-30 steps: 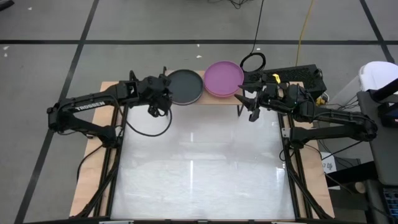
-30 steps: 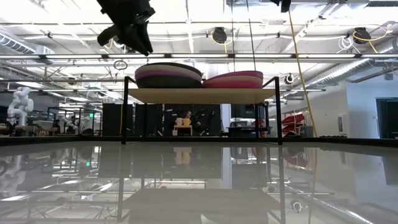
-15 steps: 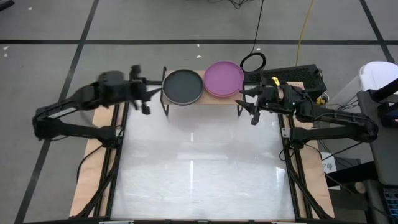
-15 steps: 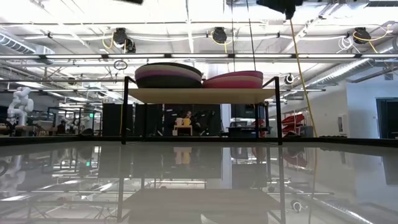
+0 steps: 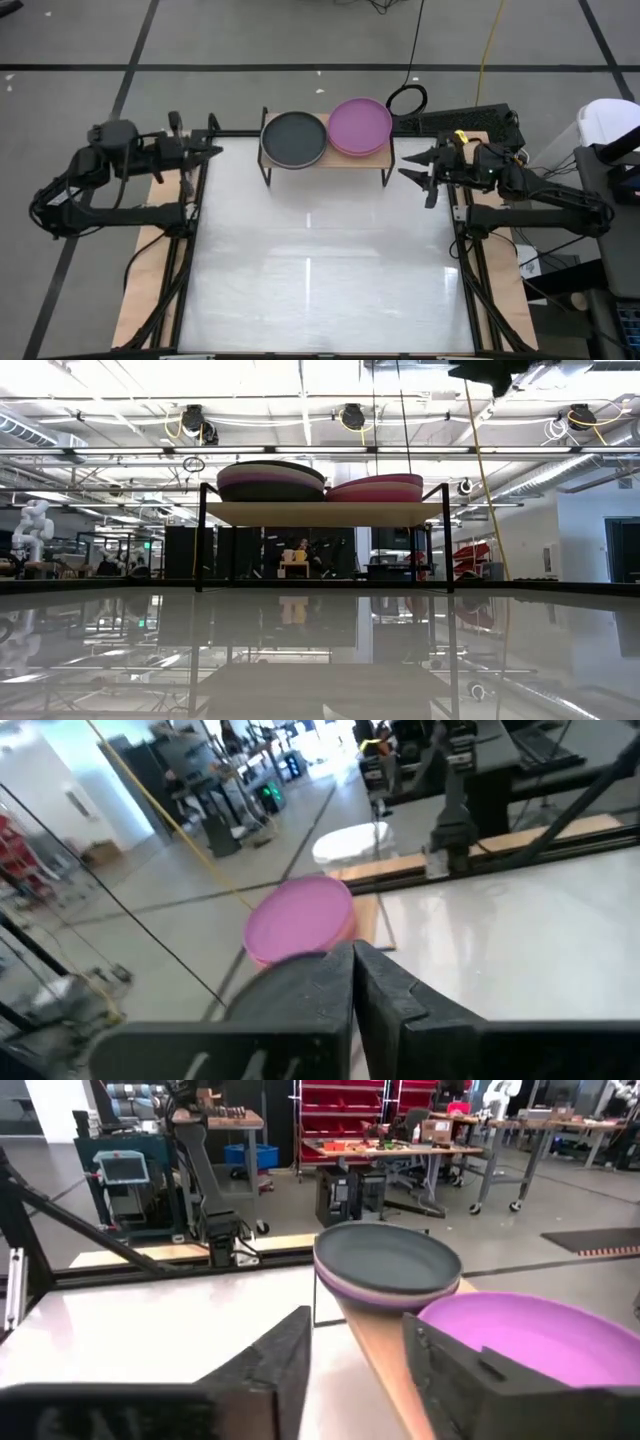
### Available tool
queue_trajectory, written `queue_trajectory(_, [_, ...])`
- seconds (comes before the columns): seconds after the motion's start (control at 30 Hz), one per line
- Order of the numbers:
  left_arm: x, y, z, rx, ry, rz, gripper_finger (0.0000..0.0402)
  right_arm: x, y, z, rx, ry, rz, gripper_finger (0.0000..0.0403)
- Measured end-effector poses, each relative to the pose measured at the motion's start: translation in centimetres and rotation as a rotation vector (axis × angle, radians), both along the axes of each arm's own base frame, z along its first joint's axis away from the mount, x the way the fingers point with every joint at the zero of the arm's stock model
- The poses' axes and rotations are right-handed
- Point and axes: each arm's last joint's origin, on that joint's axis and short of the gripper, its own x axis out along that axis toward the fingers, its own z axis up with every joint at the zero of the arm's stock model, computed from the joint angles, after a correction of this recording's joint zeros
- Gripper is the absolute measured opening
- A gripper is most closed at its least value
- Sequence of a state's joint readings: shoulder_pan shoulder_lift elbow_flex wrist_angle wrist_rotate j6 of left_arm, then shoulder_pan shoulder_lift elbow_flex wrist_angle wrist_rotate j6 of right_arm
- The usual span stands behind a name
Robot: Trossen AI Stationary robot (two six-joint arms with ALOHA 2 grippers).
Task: Place and stack plates onto a shelf
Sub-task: Return to Home Position
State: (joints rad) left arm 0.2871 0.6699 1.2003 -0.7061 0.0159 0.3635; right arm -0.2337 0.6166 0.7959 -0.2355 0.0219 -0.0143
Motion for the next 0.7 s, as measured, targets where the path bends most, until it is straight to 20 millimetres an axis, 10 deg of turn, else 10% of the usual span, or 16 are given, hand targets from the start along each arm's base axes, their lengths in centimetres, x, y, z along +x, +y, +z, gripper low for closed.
queue_trajectory(0.3, [-2.3,-0.8,-2.1,-0.078,-0.045,-0.031,0.0005,-2.1,0.5,-3.6,0.01,-0.035,-0.001,0.0008])
queue_trajectory(0.7, [-4.2,-1.5,-9.8,-0.162,-0.226,-0.074,0.0004,-2.4,0.6,-9.5,-0.055,-0.26,0.002,0.0001])
